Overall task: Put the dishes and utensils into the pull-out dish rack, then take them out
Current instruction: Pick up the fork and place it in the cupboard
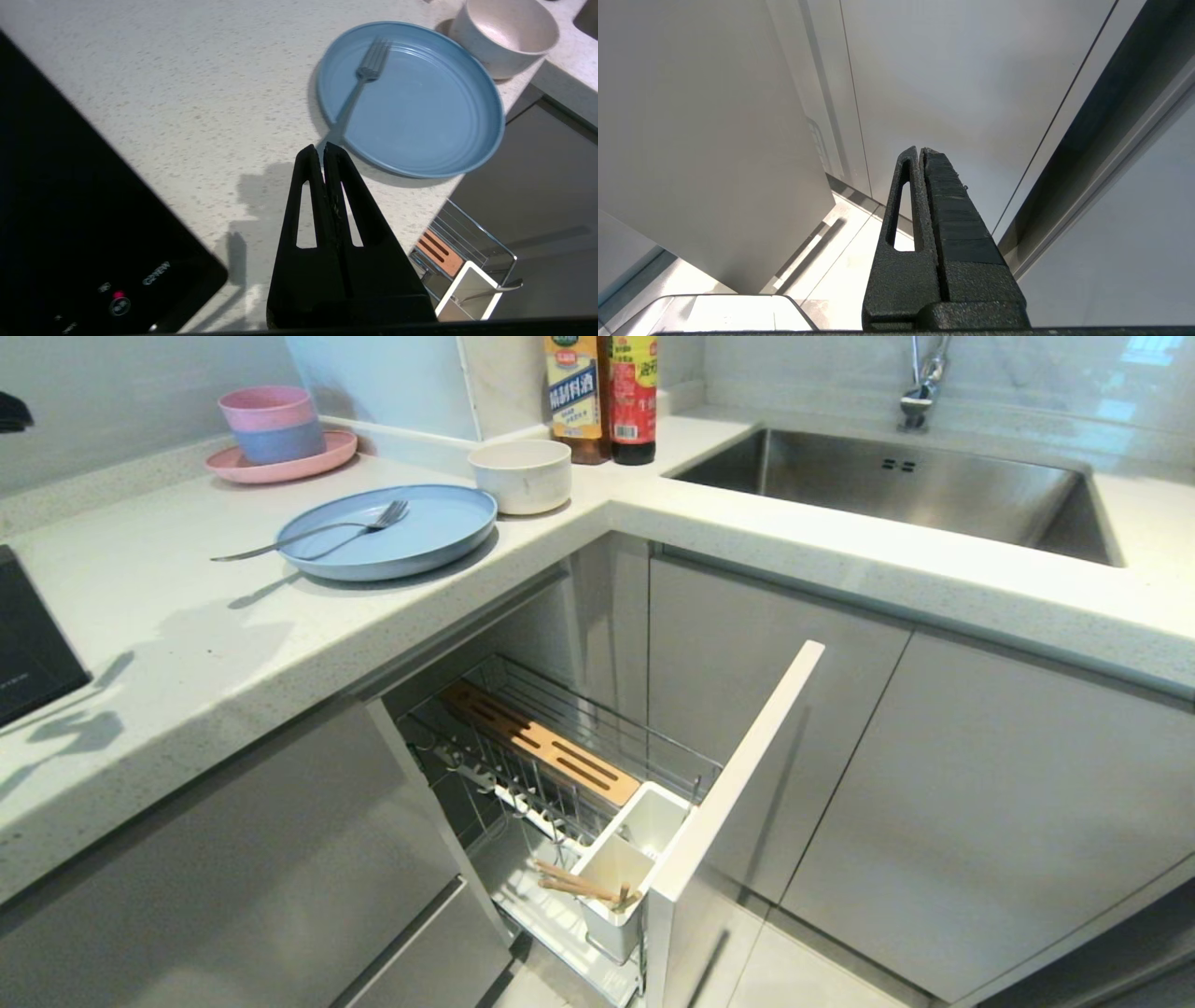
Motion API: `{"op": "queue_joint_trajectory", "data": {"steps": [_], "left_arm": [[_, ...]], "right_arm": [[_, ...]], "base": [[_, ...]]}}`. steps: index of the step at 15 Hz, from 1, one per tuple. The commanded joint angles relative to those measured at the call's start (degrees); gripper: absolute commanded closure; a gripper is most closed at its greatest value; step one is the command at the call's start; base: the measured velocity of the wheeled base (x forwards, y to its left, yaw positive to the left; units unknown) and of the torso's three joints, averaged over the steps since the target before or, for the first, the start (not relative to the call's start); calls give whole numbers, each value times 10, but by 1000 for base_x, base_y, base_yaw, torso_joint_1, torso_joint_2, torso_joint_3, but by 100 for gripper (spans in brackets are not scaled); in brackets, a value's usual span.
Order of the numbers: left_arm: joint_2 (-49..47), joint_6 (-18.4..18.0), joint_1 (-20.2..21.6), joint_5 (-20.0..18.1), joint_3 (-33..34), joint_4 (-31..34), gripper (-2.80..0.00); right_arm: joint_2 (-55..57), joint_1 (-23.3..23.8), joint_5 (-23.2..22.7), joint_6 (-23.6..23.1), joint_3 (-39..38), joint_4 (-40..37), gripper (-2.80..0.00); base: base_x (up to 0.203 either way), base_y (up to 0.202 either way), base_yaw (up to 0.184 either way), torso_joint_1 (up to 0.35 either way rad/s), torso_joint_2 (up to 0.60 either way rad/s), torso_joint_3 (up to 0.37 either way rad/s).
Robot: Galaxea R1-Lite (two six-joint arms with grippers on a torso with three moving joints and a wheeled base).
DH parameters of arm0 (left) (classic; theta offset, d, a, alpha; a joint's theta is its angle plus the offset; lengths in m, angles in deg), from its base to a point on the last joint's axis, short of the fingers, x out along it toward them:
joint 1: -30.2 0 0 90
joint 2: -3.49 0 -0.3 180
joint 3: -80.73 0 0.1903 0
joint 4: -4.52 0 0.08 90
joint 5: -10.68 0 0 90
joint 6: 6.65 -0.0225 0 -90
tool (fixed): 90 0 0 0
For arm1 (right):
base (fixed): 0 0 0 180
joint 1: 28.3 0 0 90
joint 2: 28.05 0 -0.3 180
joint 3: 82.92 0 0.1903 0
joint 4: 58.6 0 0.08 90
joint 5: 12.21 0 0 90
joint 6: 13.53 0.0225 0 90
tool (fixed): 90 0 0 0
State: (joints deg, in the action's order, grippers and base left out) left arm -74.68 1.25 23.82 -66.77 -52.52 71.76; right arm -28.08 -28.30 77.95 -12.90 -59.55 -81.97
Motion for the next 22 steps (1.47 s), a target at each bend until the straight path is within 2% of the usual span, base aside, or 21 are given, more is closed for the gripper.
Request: {"op": "queue_joint_trajectory", "data": {"steps": [1, 2, 5, 7, 11, 12, 13, 15, 16, 19, 20, 22], "left_arm": [[-3, 0, 77, -86, 7, 3, 0], [-5, -1, 101, -131, 20, 3, 0], [-8, -8, 106, -175, 41, 2, 0], [-11, -15, 104, -218, 44, 2, 0], [-14, -76, 105, -220, 68, -1, 0], [-13, -115, 105, -216, 67, -2, 0], [-13, -160, 104, -203, 67, -3, 0], [-20, -219, 97, -139, 61, -5, 0], [-25, -230, 85, -128, 58, -5, 0], [-48, -257, 74, -127, 57, -5, 0], [-54, -258, 66, -129, 57, -5, -280], [-68, -256, 63, -131, 50, -8, -280]], "right_arm": [[0, 0, 0, 0, -1, 0, 0], [0, 0, 0, 0, -1, 0, 0], [0, 0, 0, 0, -1, 0, 0], [0, 0, 0, 0, -1, 0, 0], [0, 0, 0, 0, -1, 0, 0], [0, 0, 0, 0, -1, 0, 0], [0, 0, 0, 0, -1, 0, 0], [0, 0, 0, 0, -1, 0, 0], [0, 0, 0, 0, -1, 0, 0], [0, 0, 0, 0, -1, 0, 0], [0, 0, 0, 0, -1, 0, 0], [0, 0, 0, 0, -1, 0, 0]], "base": [[0, 0, 0, 0, 0, 0], [0, 0, 0, 0, 0, 0], [0, 0, 0, 0, 0, 0], [0, 0, 0, 0, 0, 0], [0, 0, 0, 0, 0, 0], [0, 0, 0, 0, 0, 0], [0, 0, 0, 0, 0, 0], [0, 0, 0, 0, 0, 0], [0, 0, 0, 0, 0, 0], [0, 0, 0, 0, 0, 0], [0, 0, 0, 0, 0, 0], [0, 0, 0, 0, 0, 0]]}}
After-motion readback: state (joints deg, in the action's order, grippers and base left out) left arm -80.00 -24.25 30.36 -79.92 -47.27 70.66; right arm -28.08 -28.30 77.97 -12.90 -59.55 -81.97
